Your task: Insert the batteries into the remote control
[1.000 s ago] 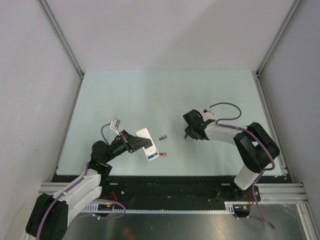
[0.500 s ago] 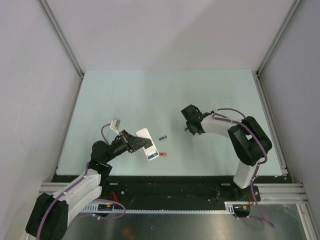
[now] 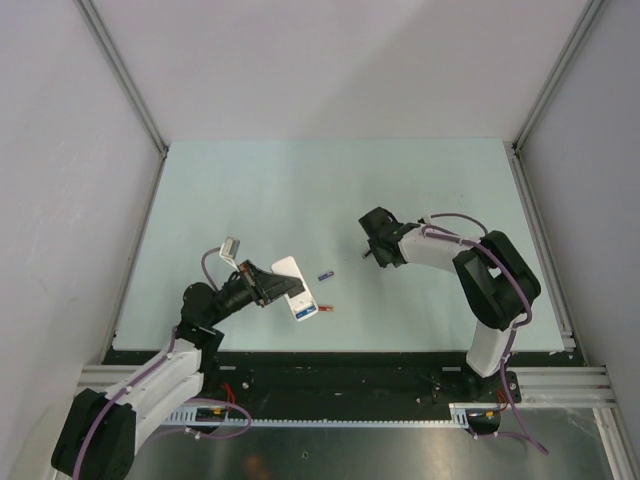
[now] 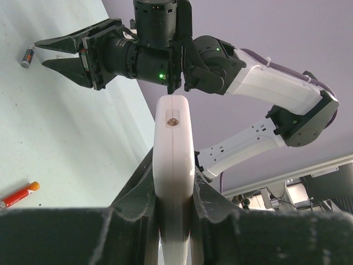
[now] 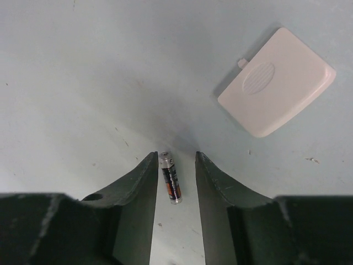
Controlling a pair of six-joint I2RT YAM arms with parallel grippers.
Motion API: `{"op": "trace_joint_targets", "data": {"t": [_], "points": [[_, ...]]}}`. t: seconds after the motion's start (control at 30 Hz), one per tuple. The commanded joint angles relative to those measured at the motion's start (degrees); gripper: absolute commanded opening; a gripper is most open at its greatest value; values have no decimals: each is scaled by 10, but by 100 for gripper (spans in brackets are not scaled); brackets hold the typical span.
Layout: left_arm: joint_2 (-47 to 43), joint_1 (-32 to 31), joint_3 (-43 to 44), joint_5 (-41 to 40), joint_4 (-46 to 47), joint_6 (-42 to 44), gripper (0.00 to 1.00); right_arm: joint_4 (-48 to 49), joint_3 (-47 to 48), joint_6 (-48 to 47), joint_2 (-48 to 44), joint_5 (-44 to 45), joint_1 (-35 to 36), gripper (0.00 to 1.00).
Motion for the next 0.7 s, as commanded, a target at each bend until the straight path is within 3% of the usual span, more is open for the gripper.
{"op": "trace_joint_targets", "data": {"t": [0.0,0.1,0.2,0.23,0.4,0.47,0.6,0.63,0.67], "points": [[-8,4,-6,0,25,-9,0,-39,4,-15,-3,18,4,40],[-8,5,-5,2,25,-9,0,-40,17,-55,-21,32,11,43],[-8,4,-5,2,24,-10,0,-22,34,-163,-46,40,13,47],[-9,4,-5,3,25,-10,0,3,36,-262,-55,35,13,48],[-13,4,-6,2,25,-7,0,77,40,-568,-75,-67,3,51],[-13,4,-9,2,25,-6,0,91,38,-671,-71,-119,2,52],[-16,4,-13,1,24,-4,0,87,39,-784,-47,-131,9,55],[-17,4,-16,1,24,-5,0,82,39,-807,-36,-144,11,83],[-18,4,-17,0,24,-3,0,81,39,-828,-30,-151,13,100]]}}
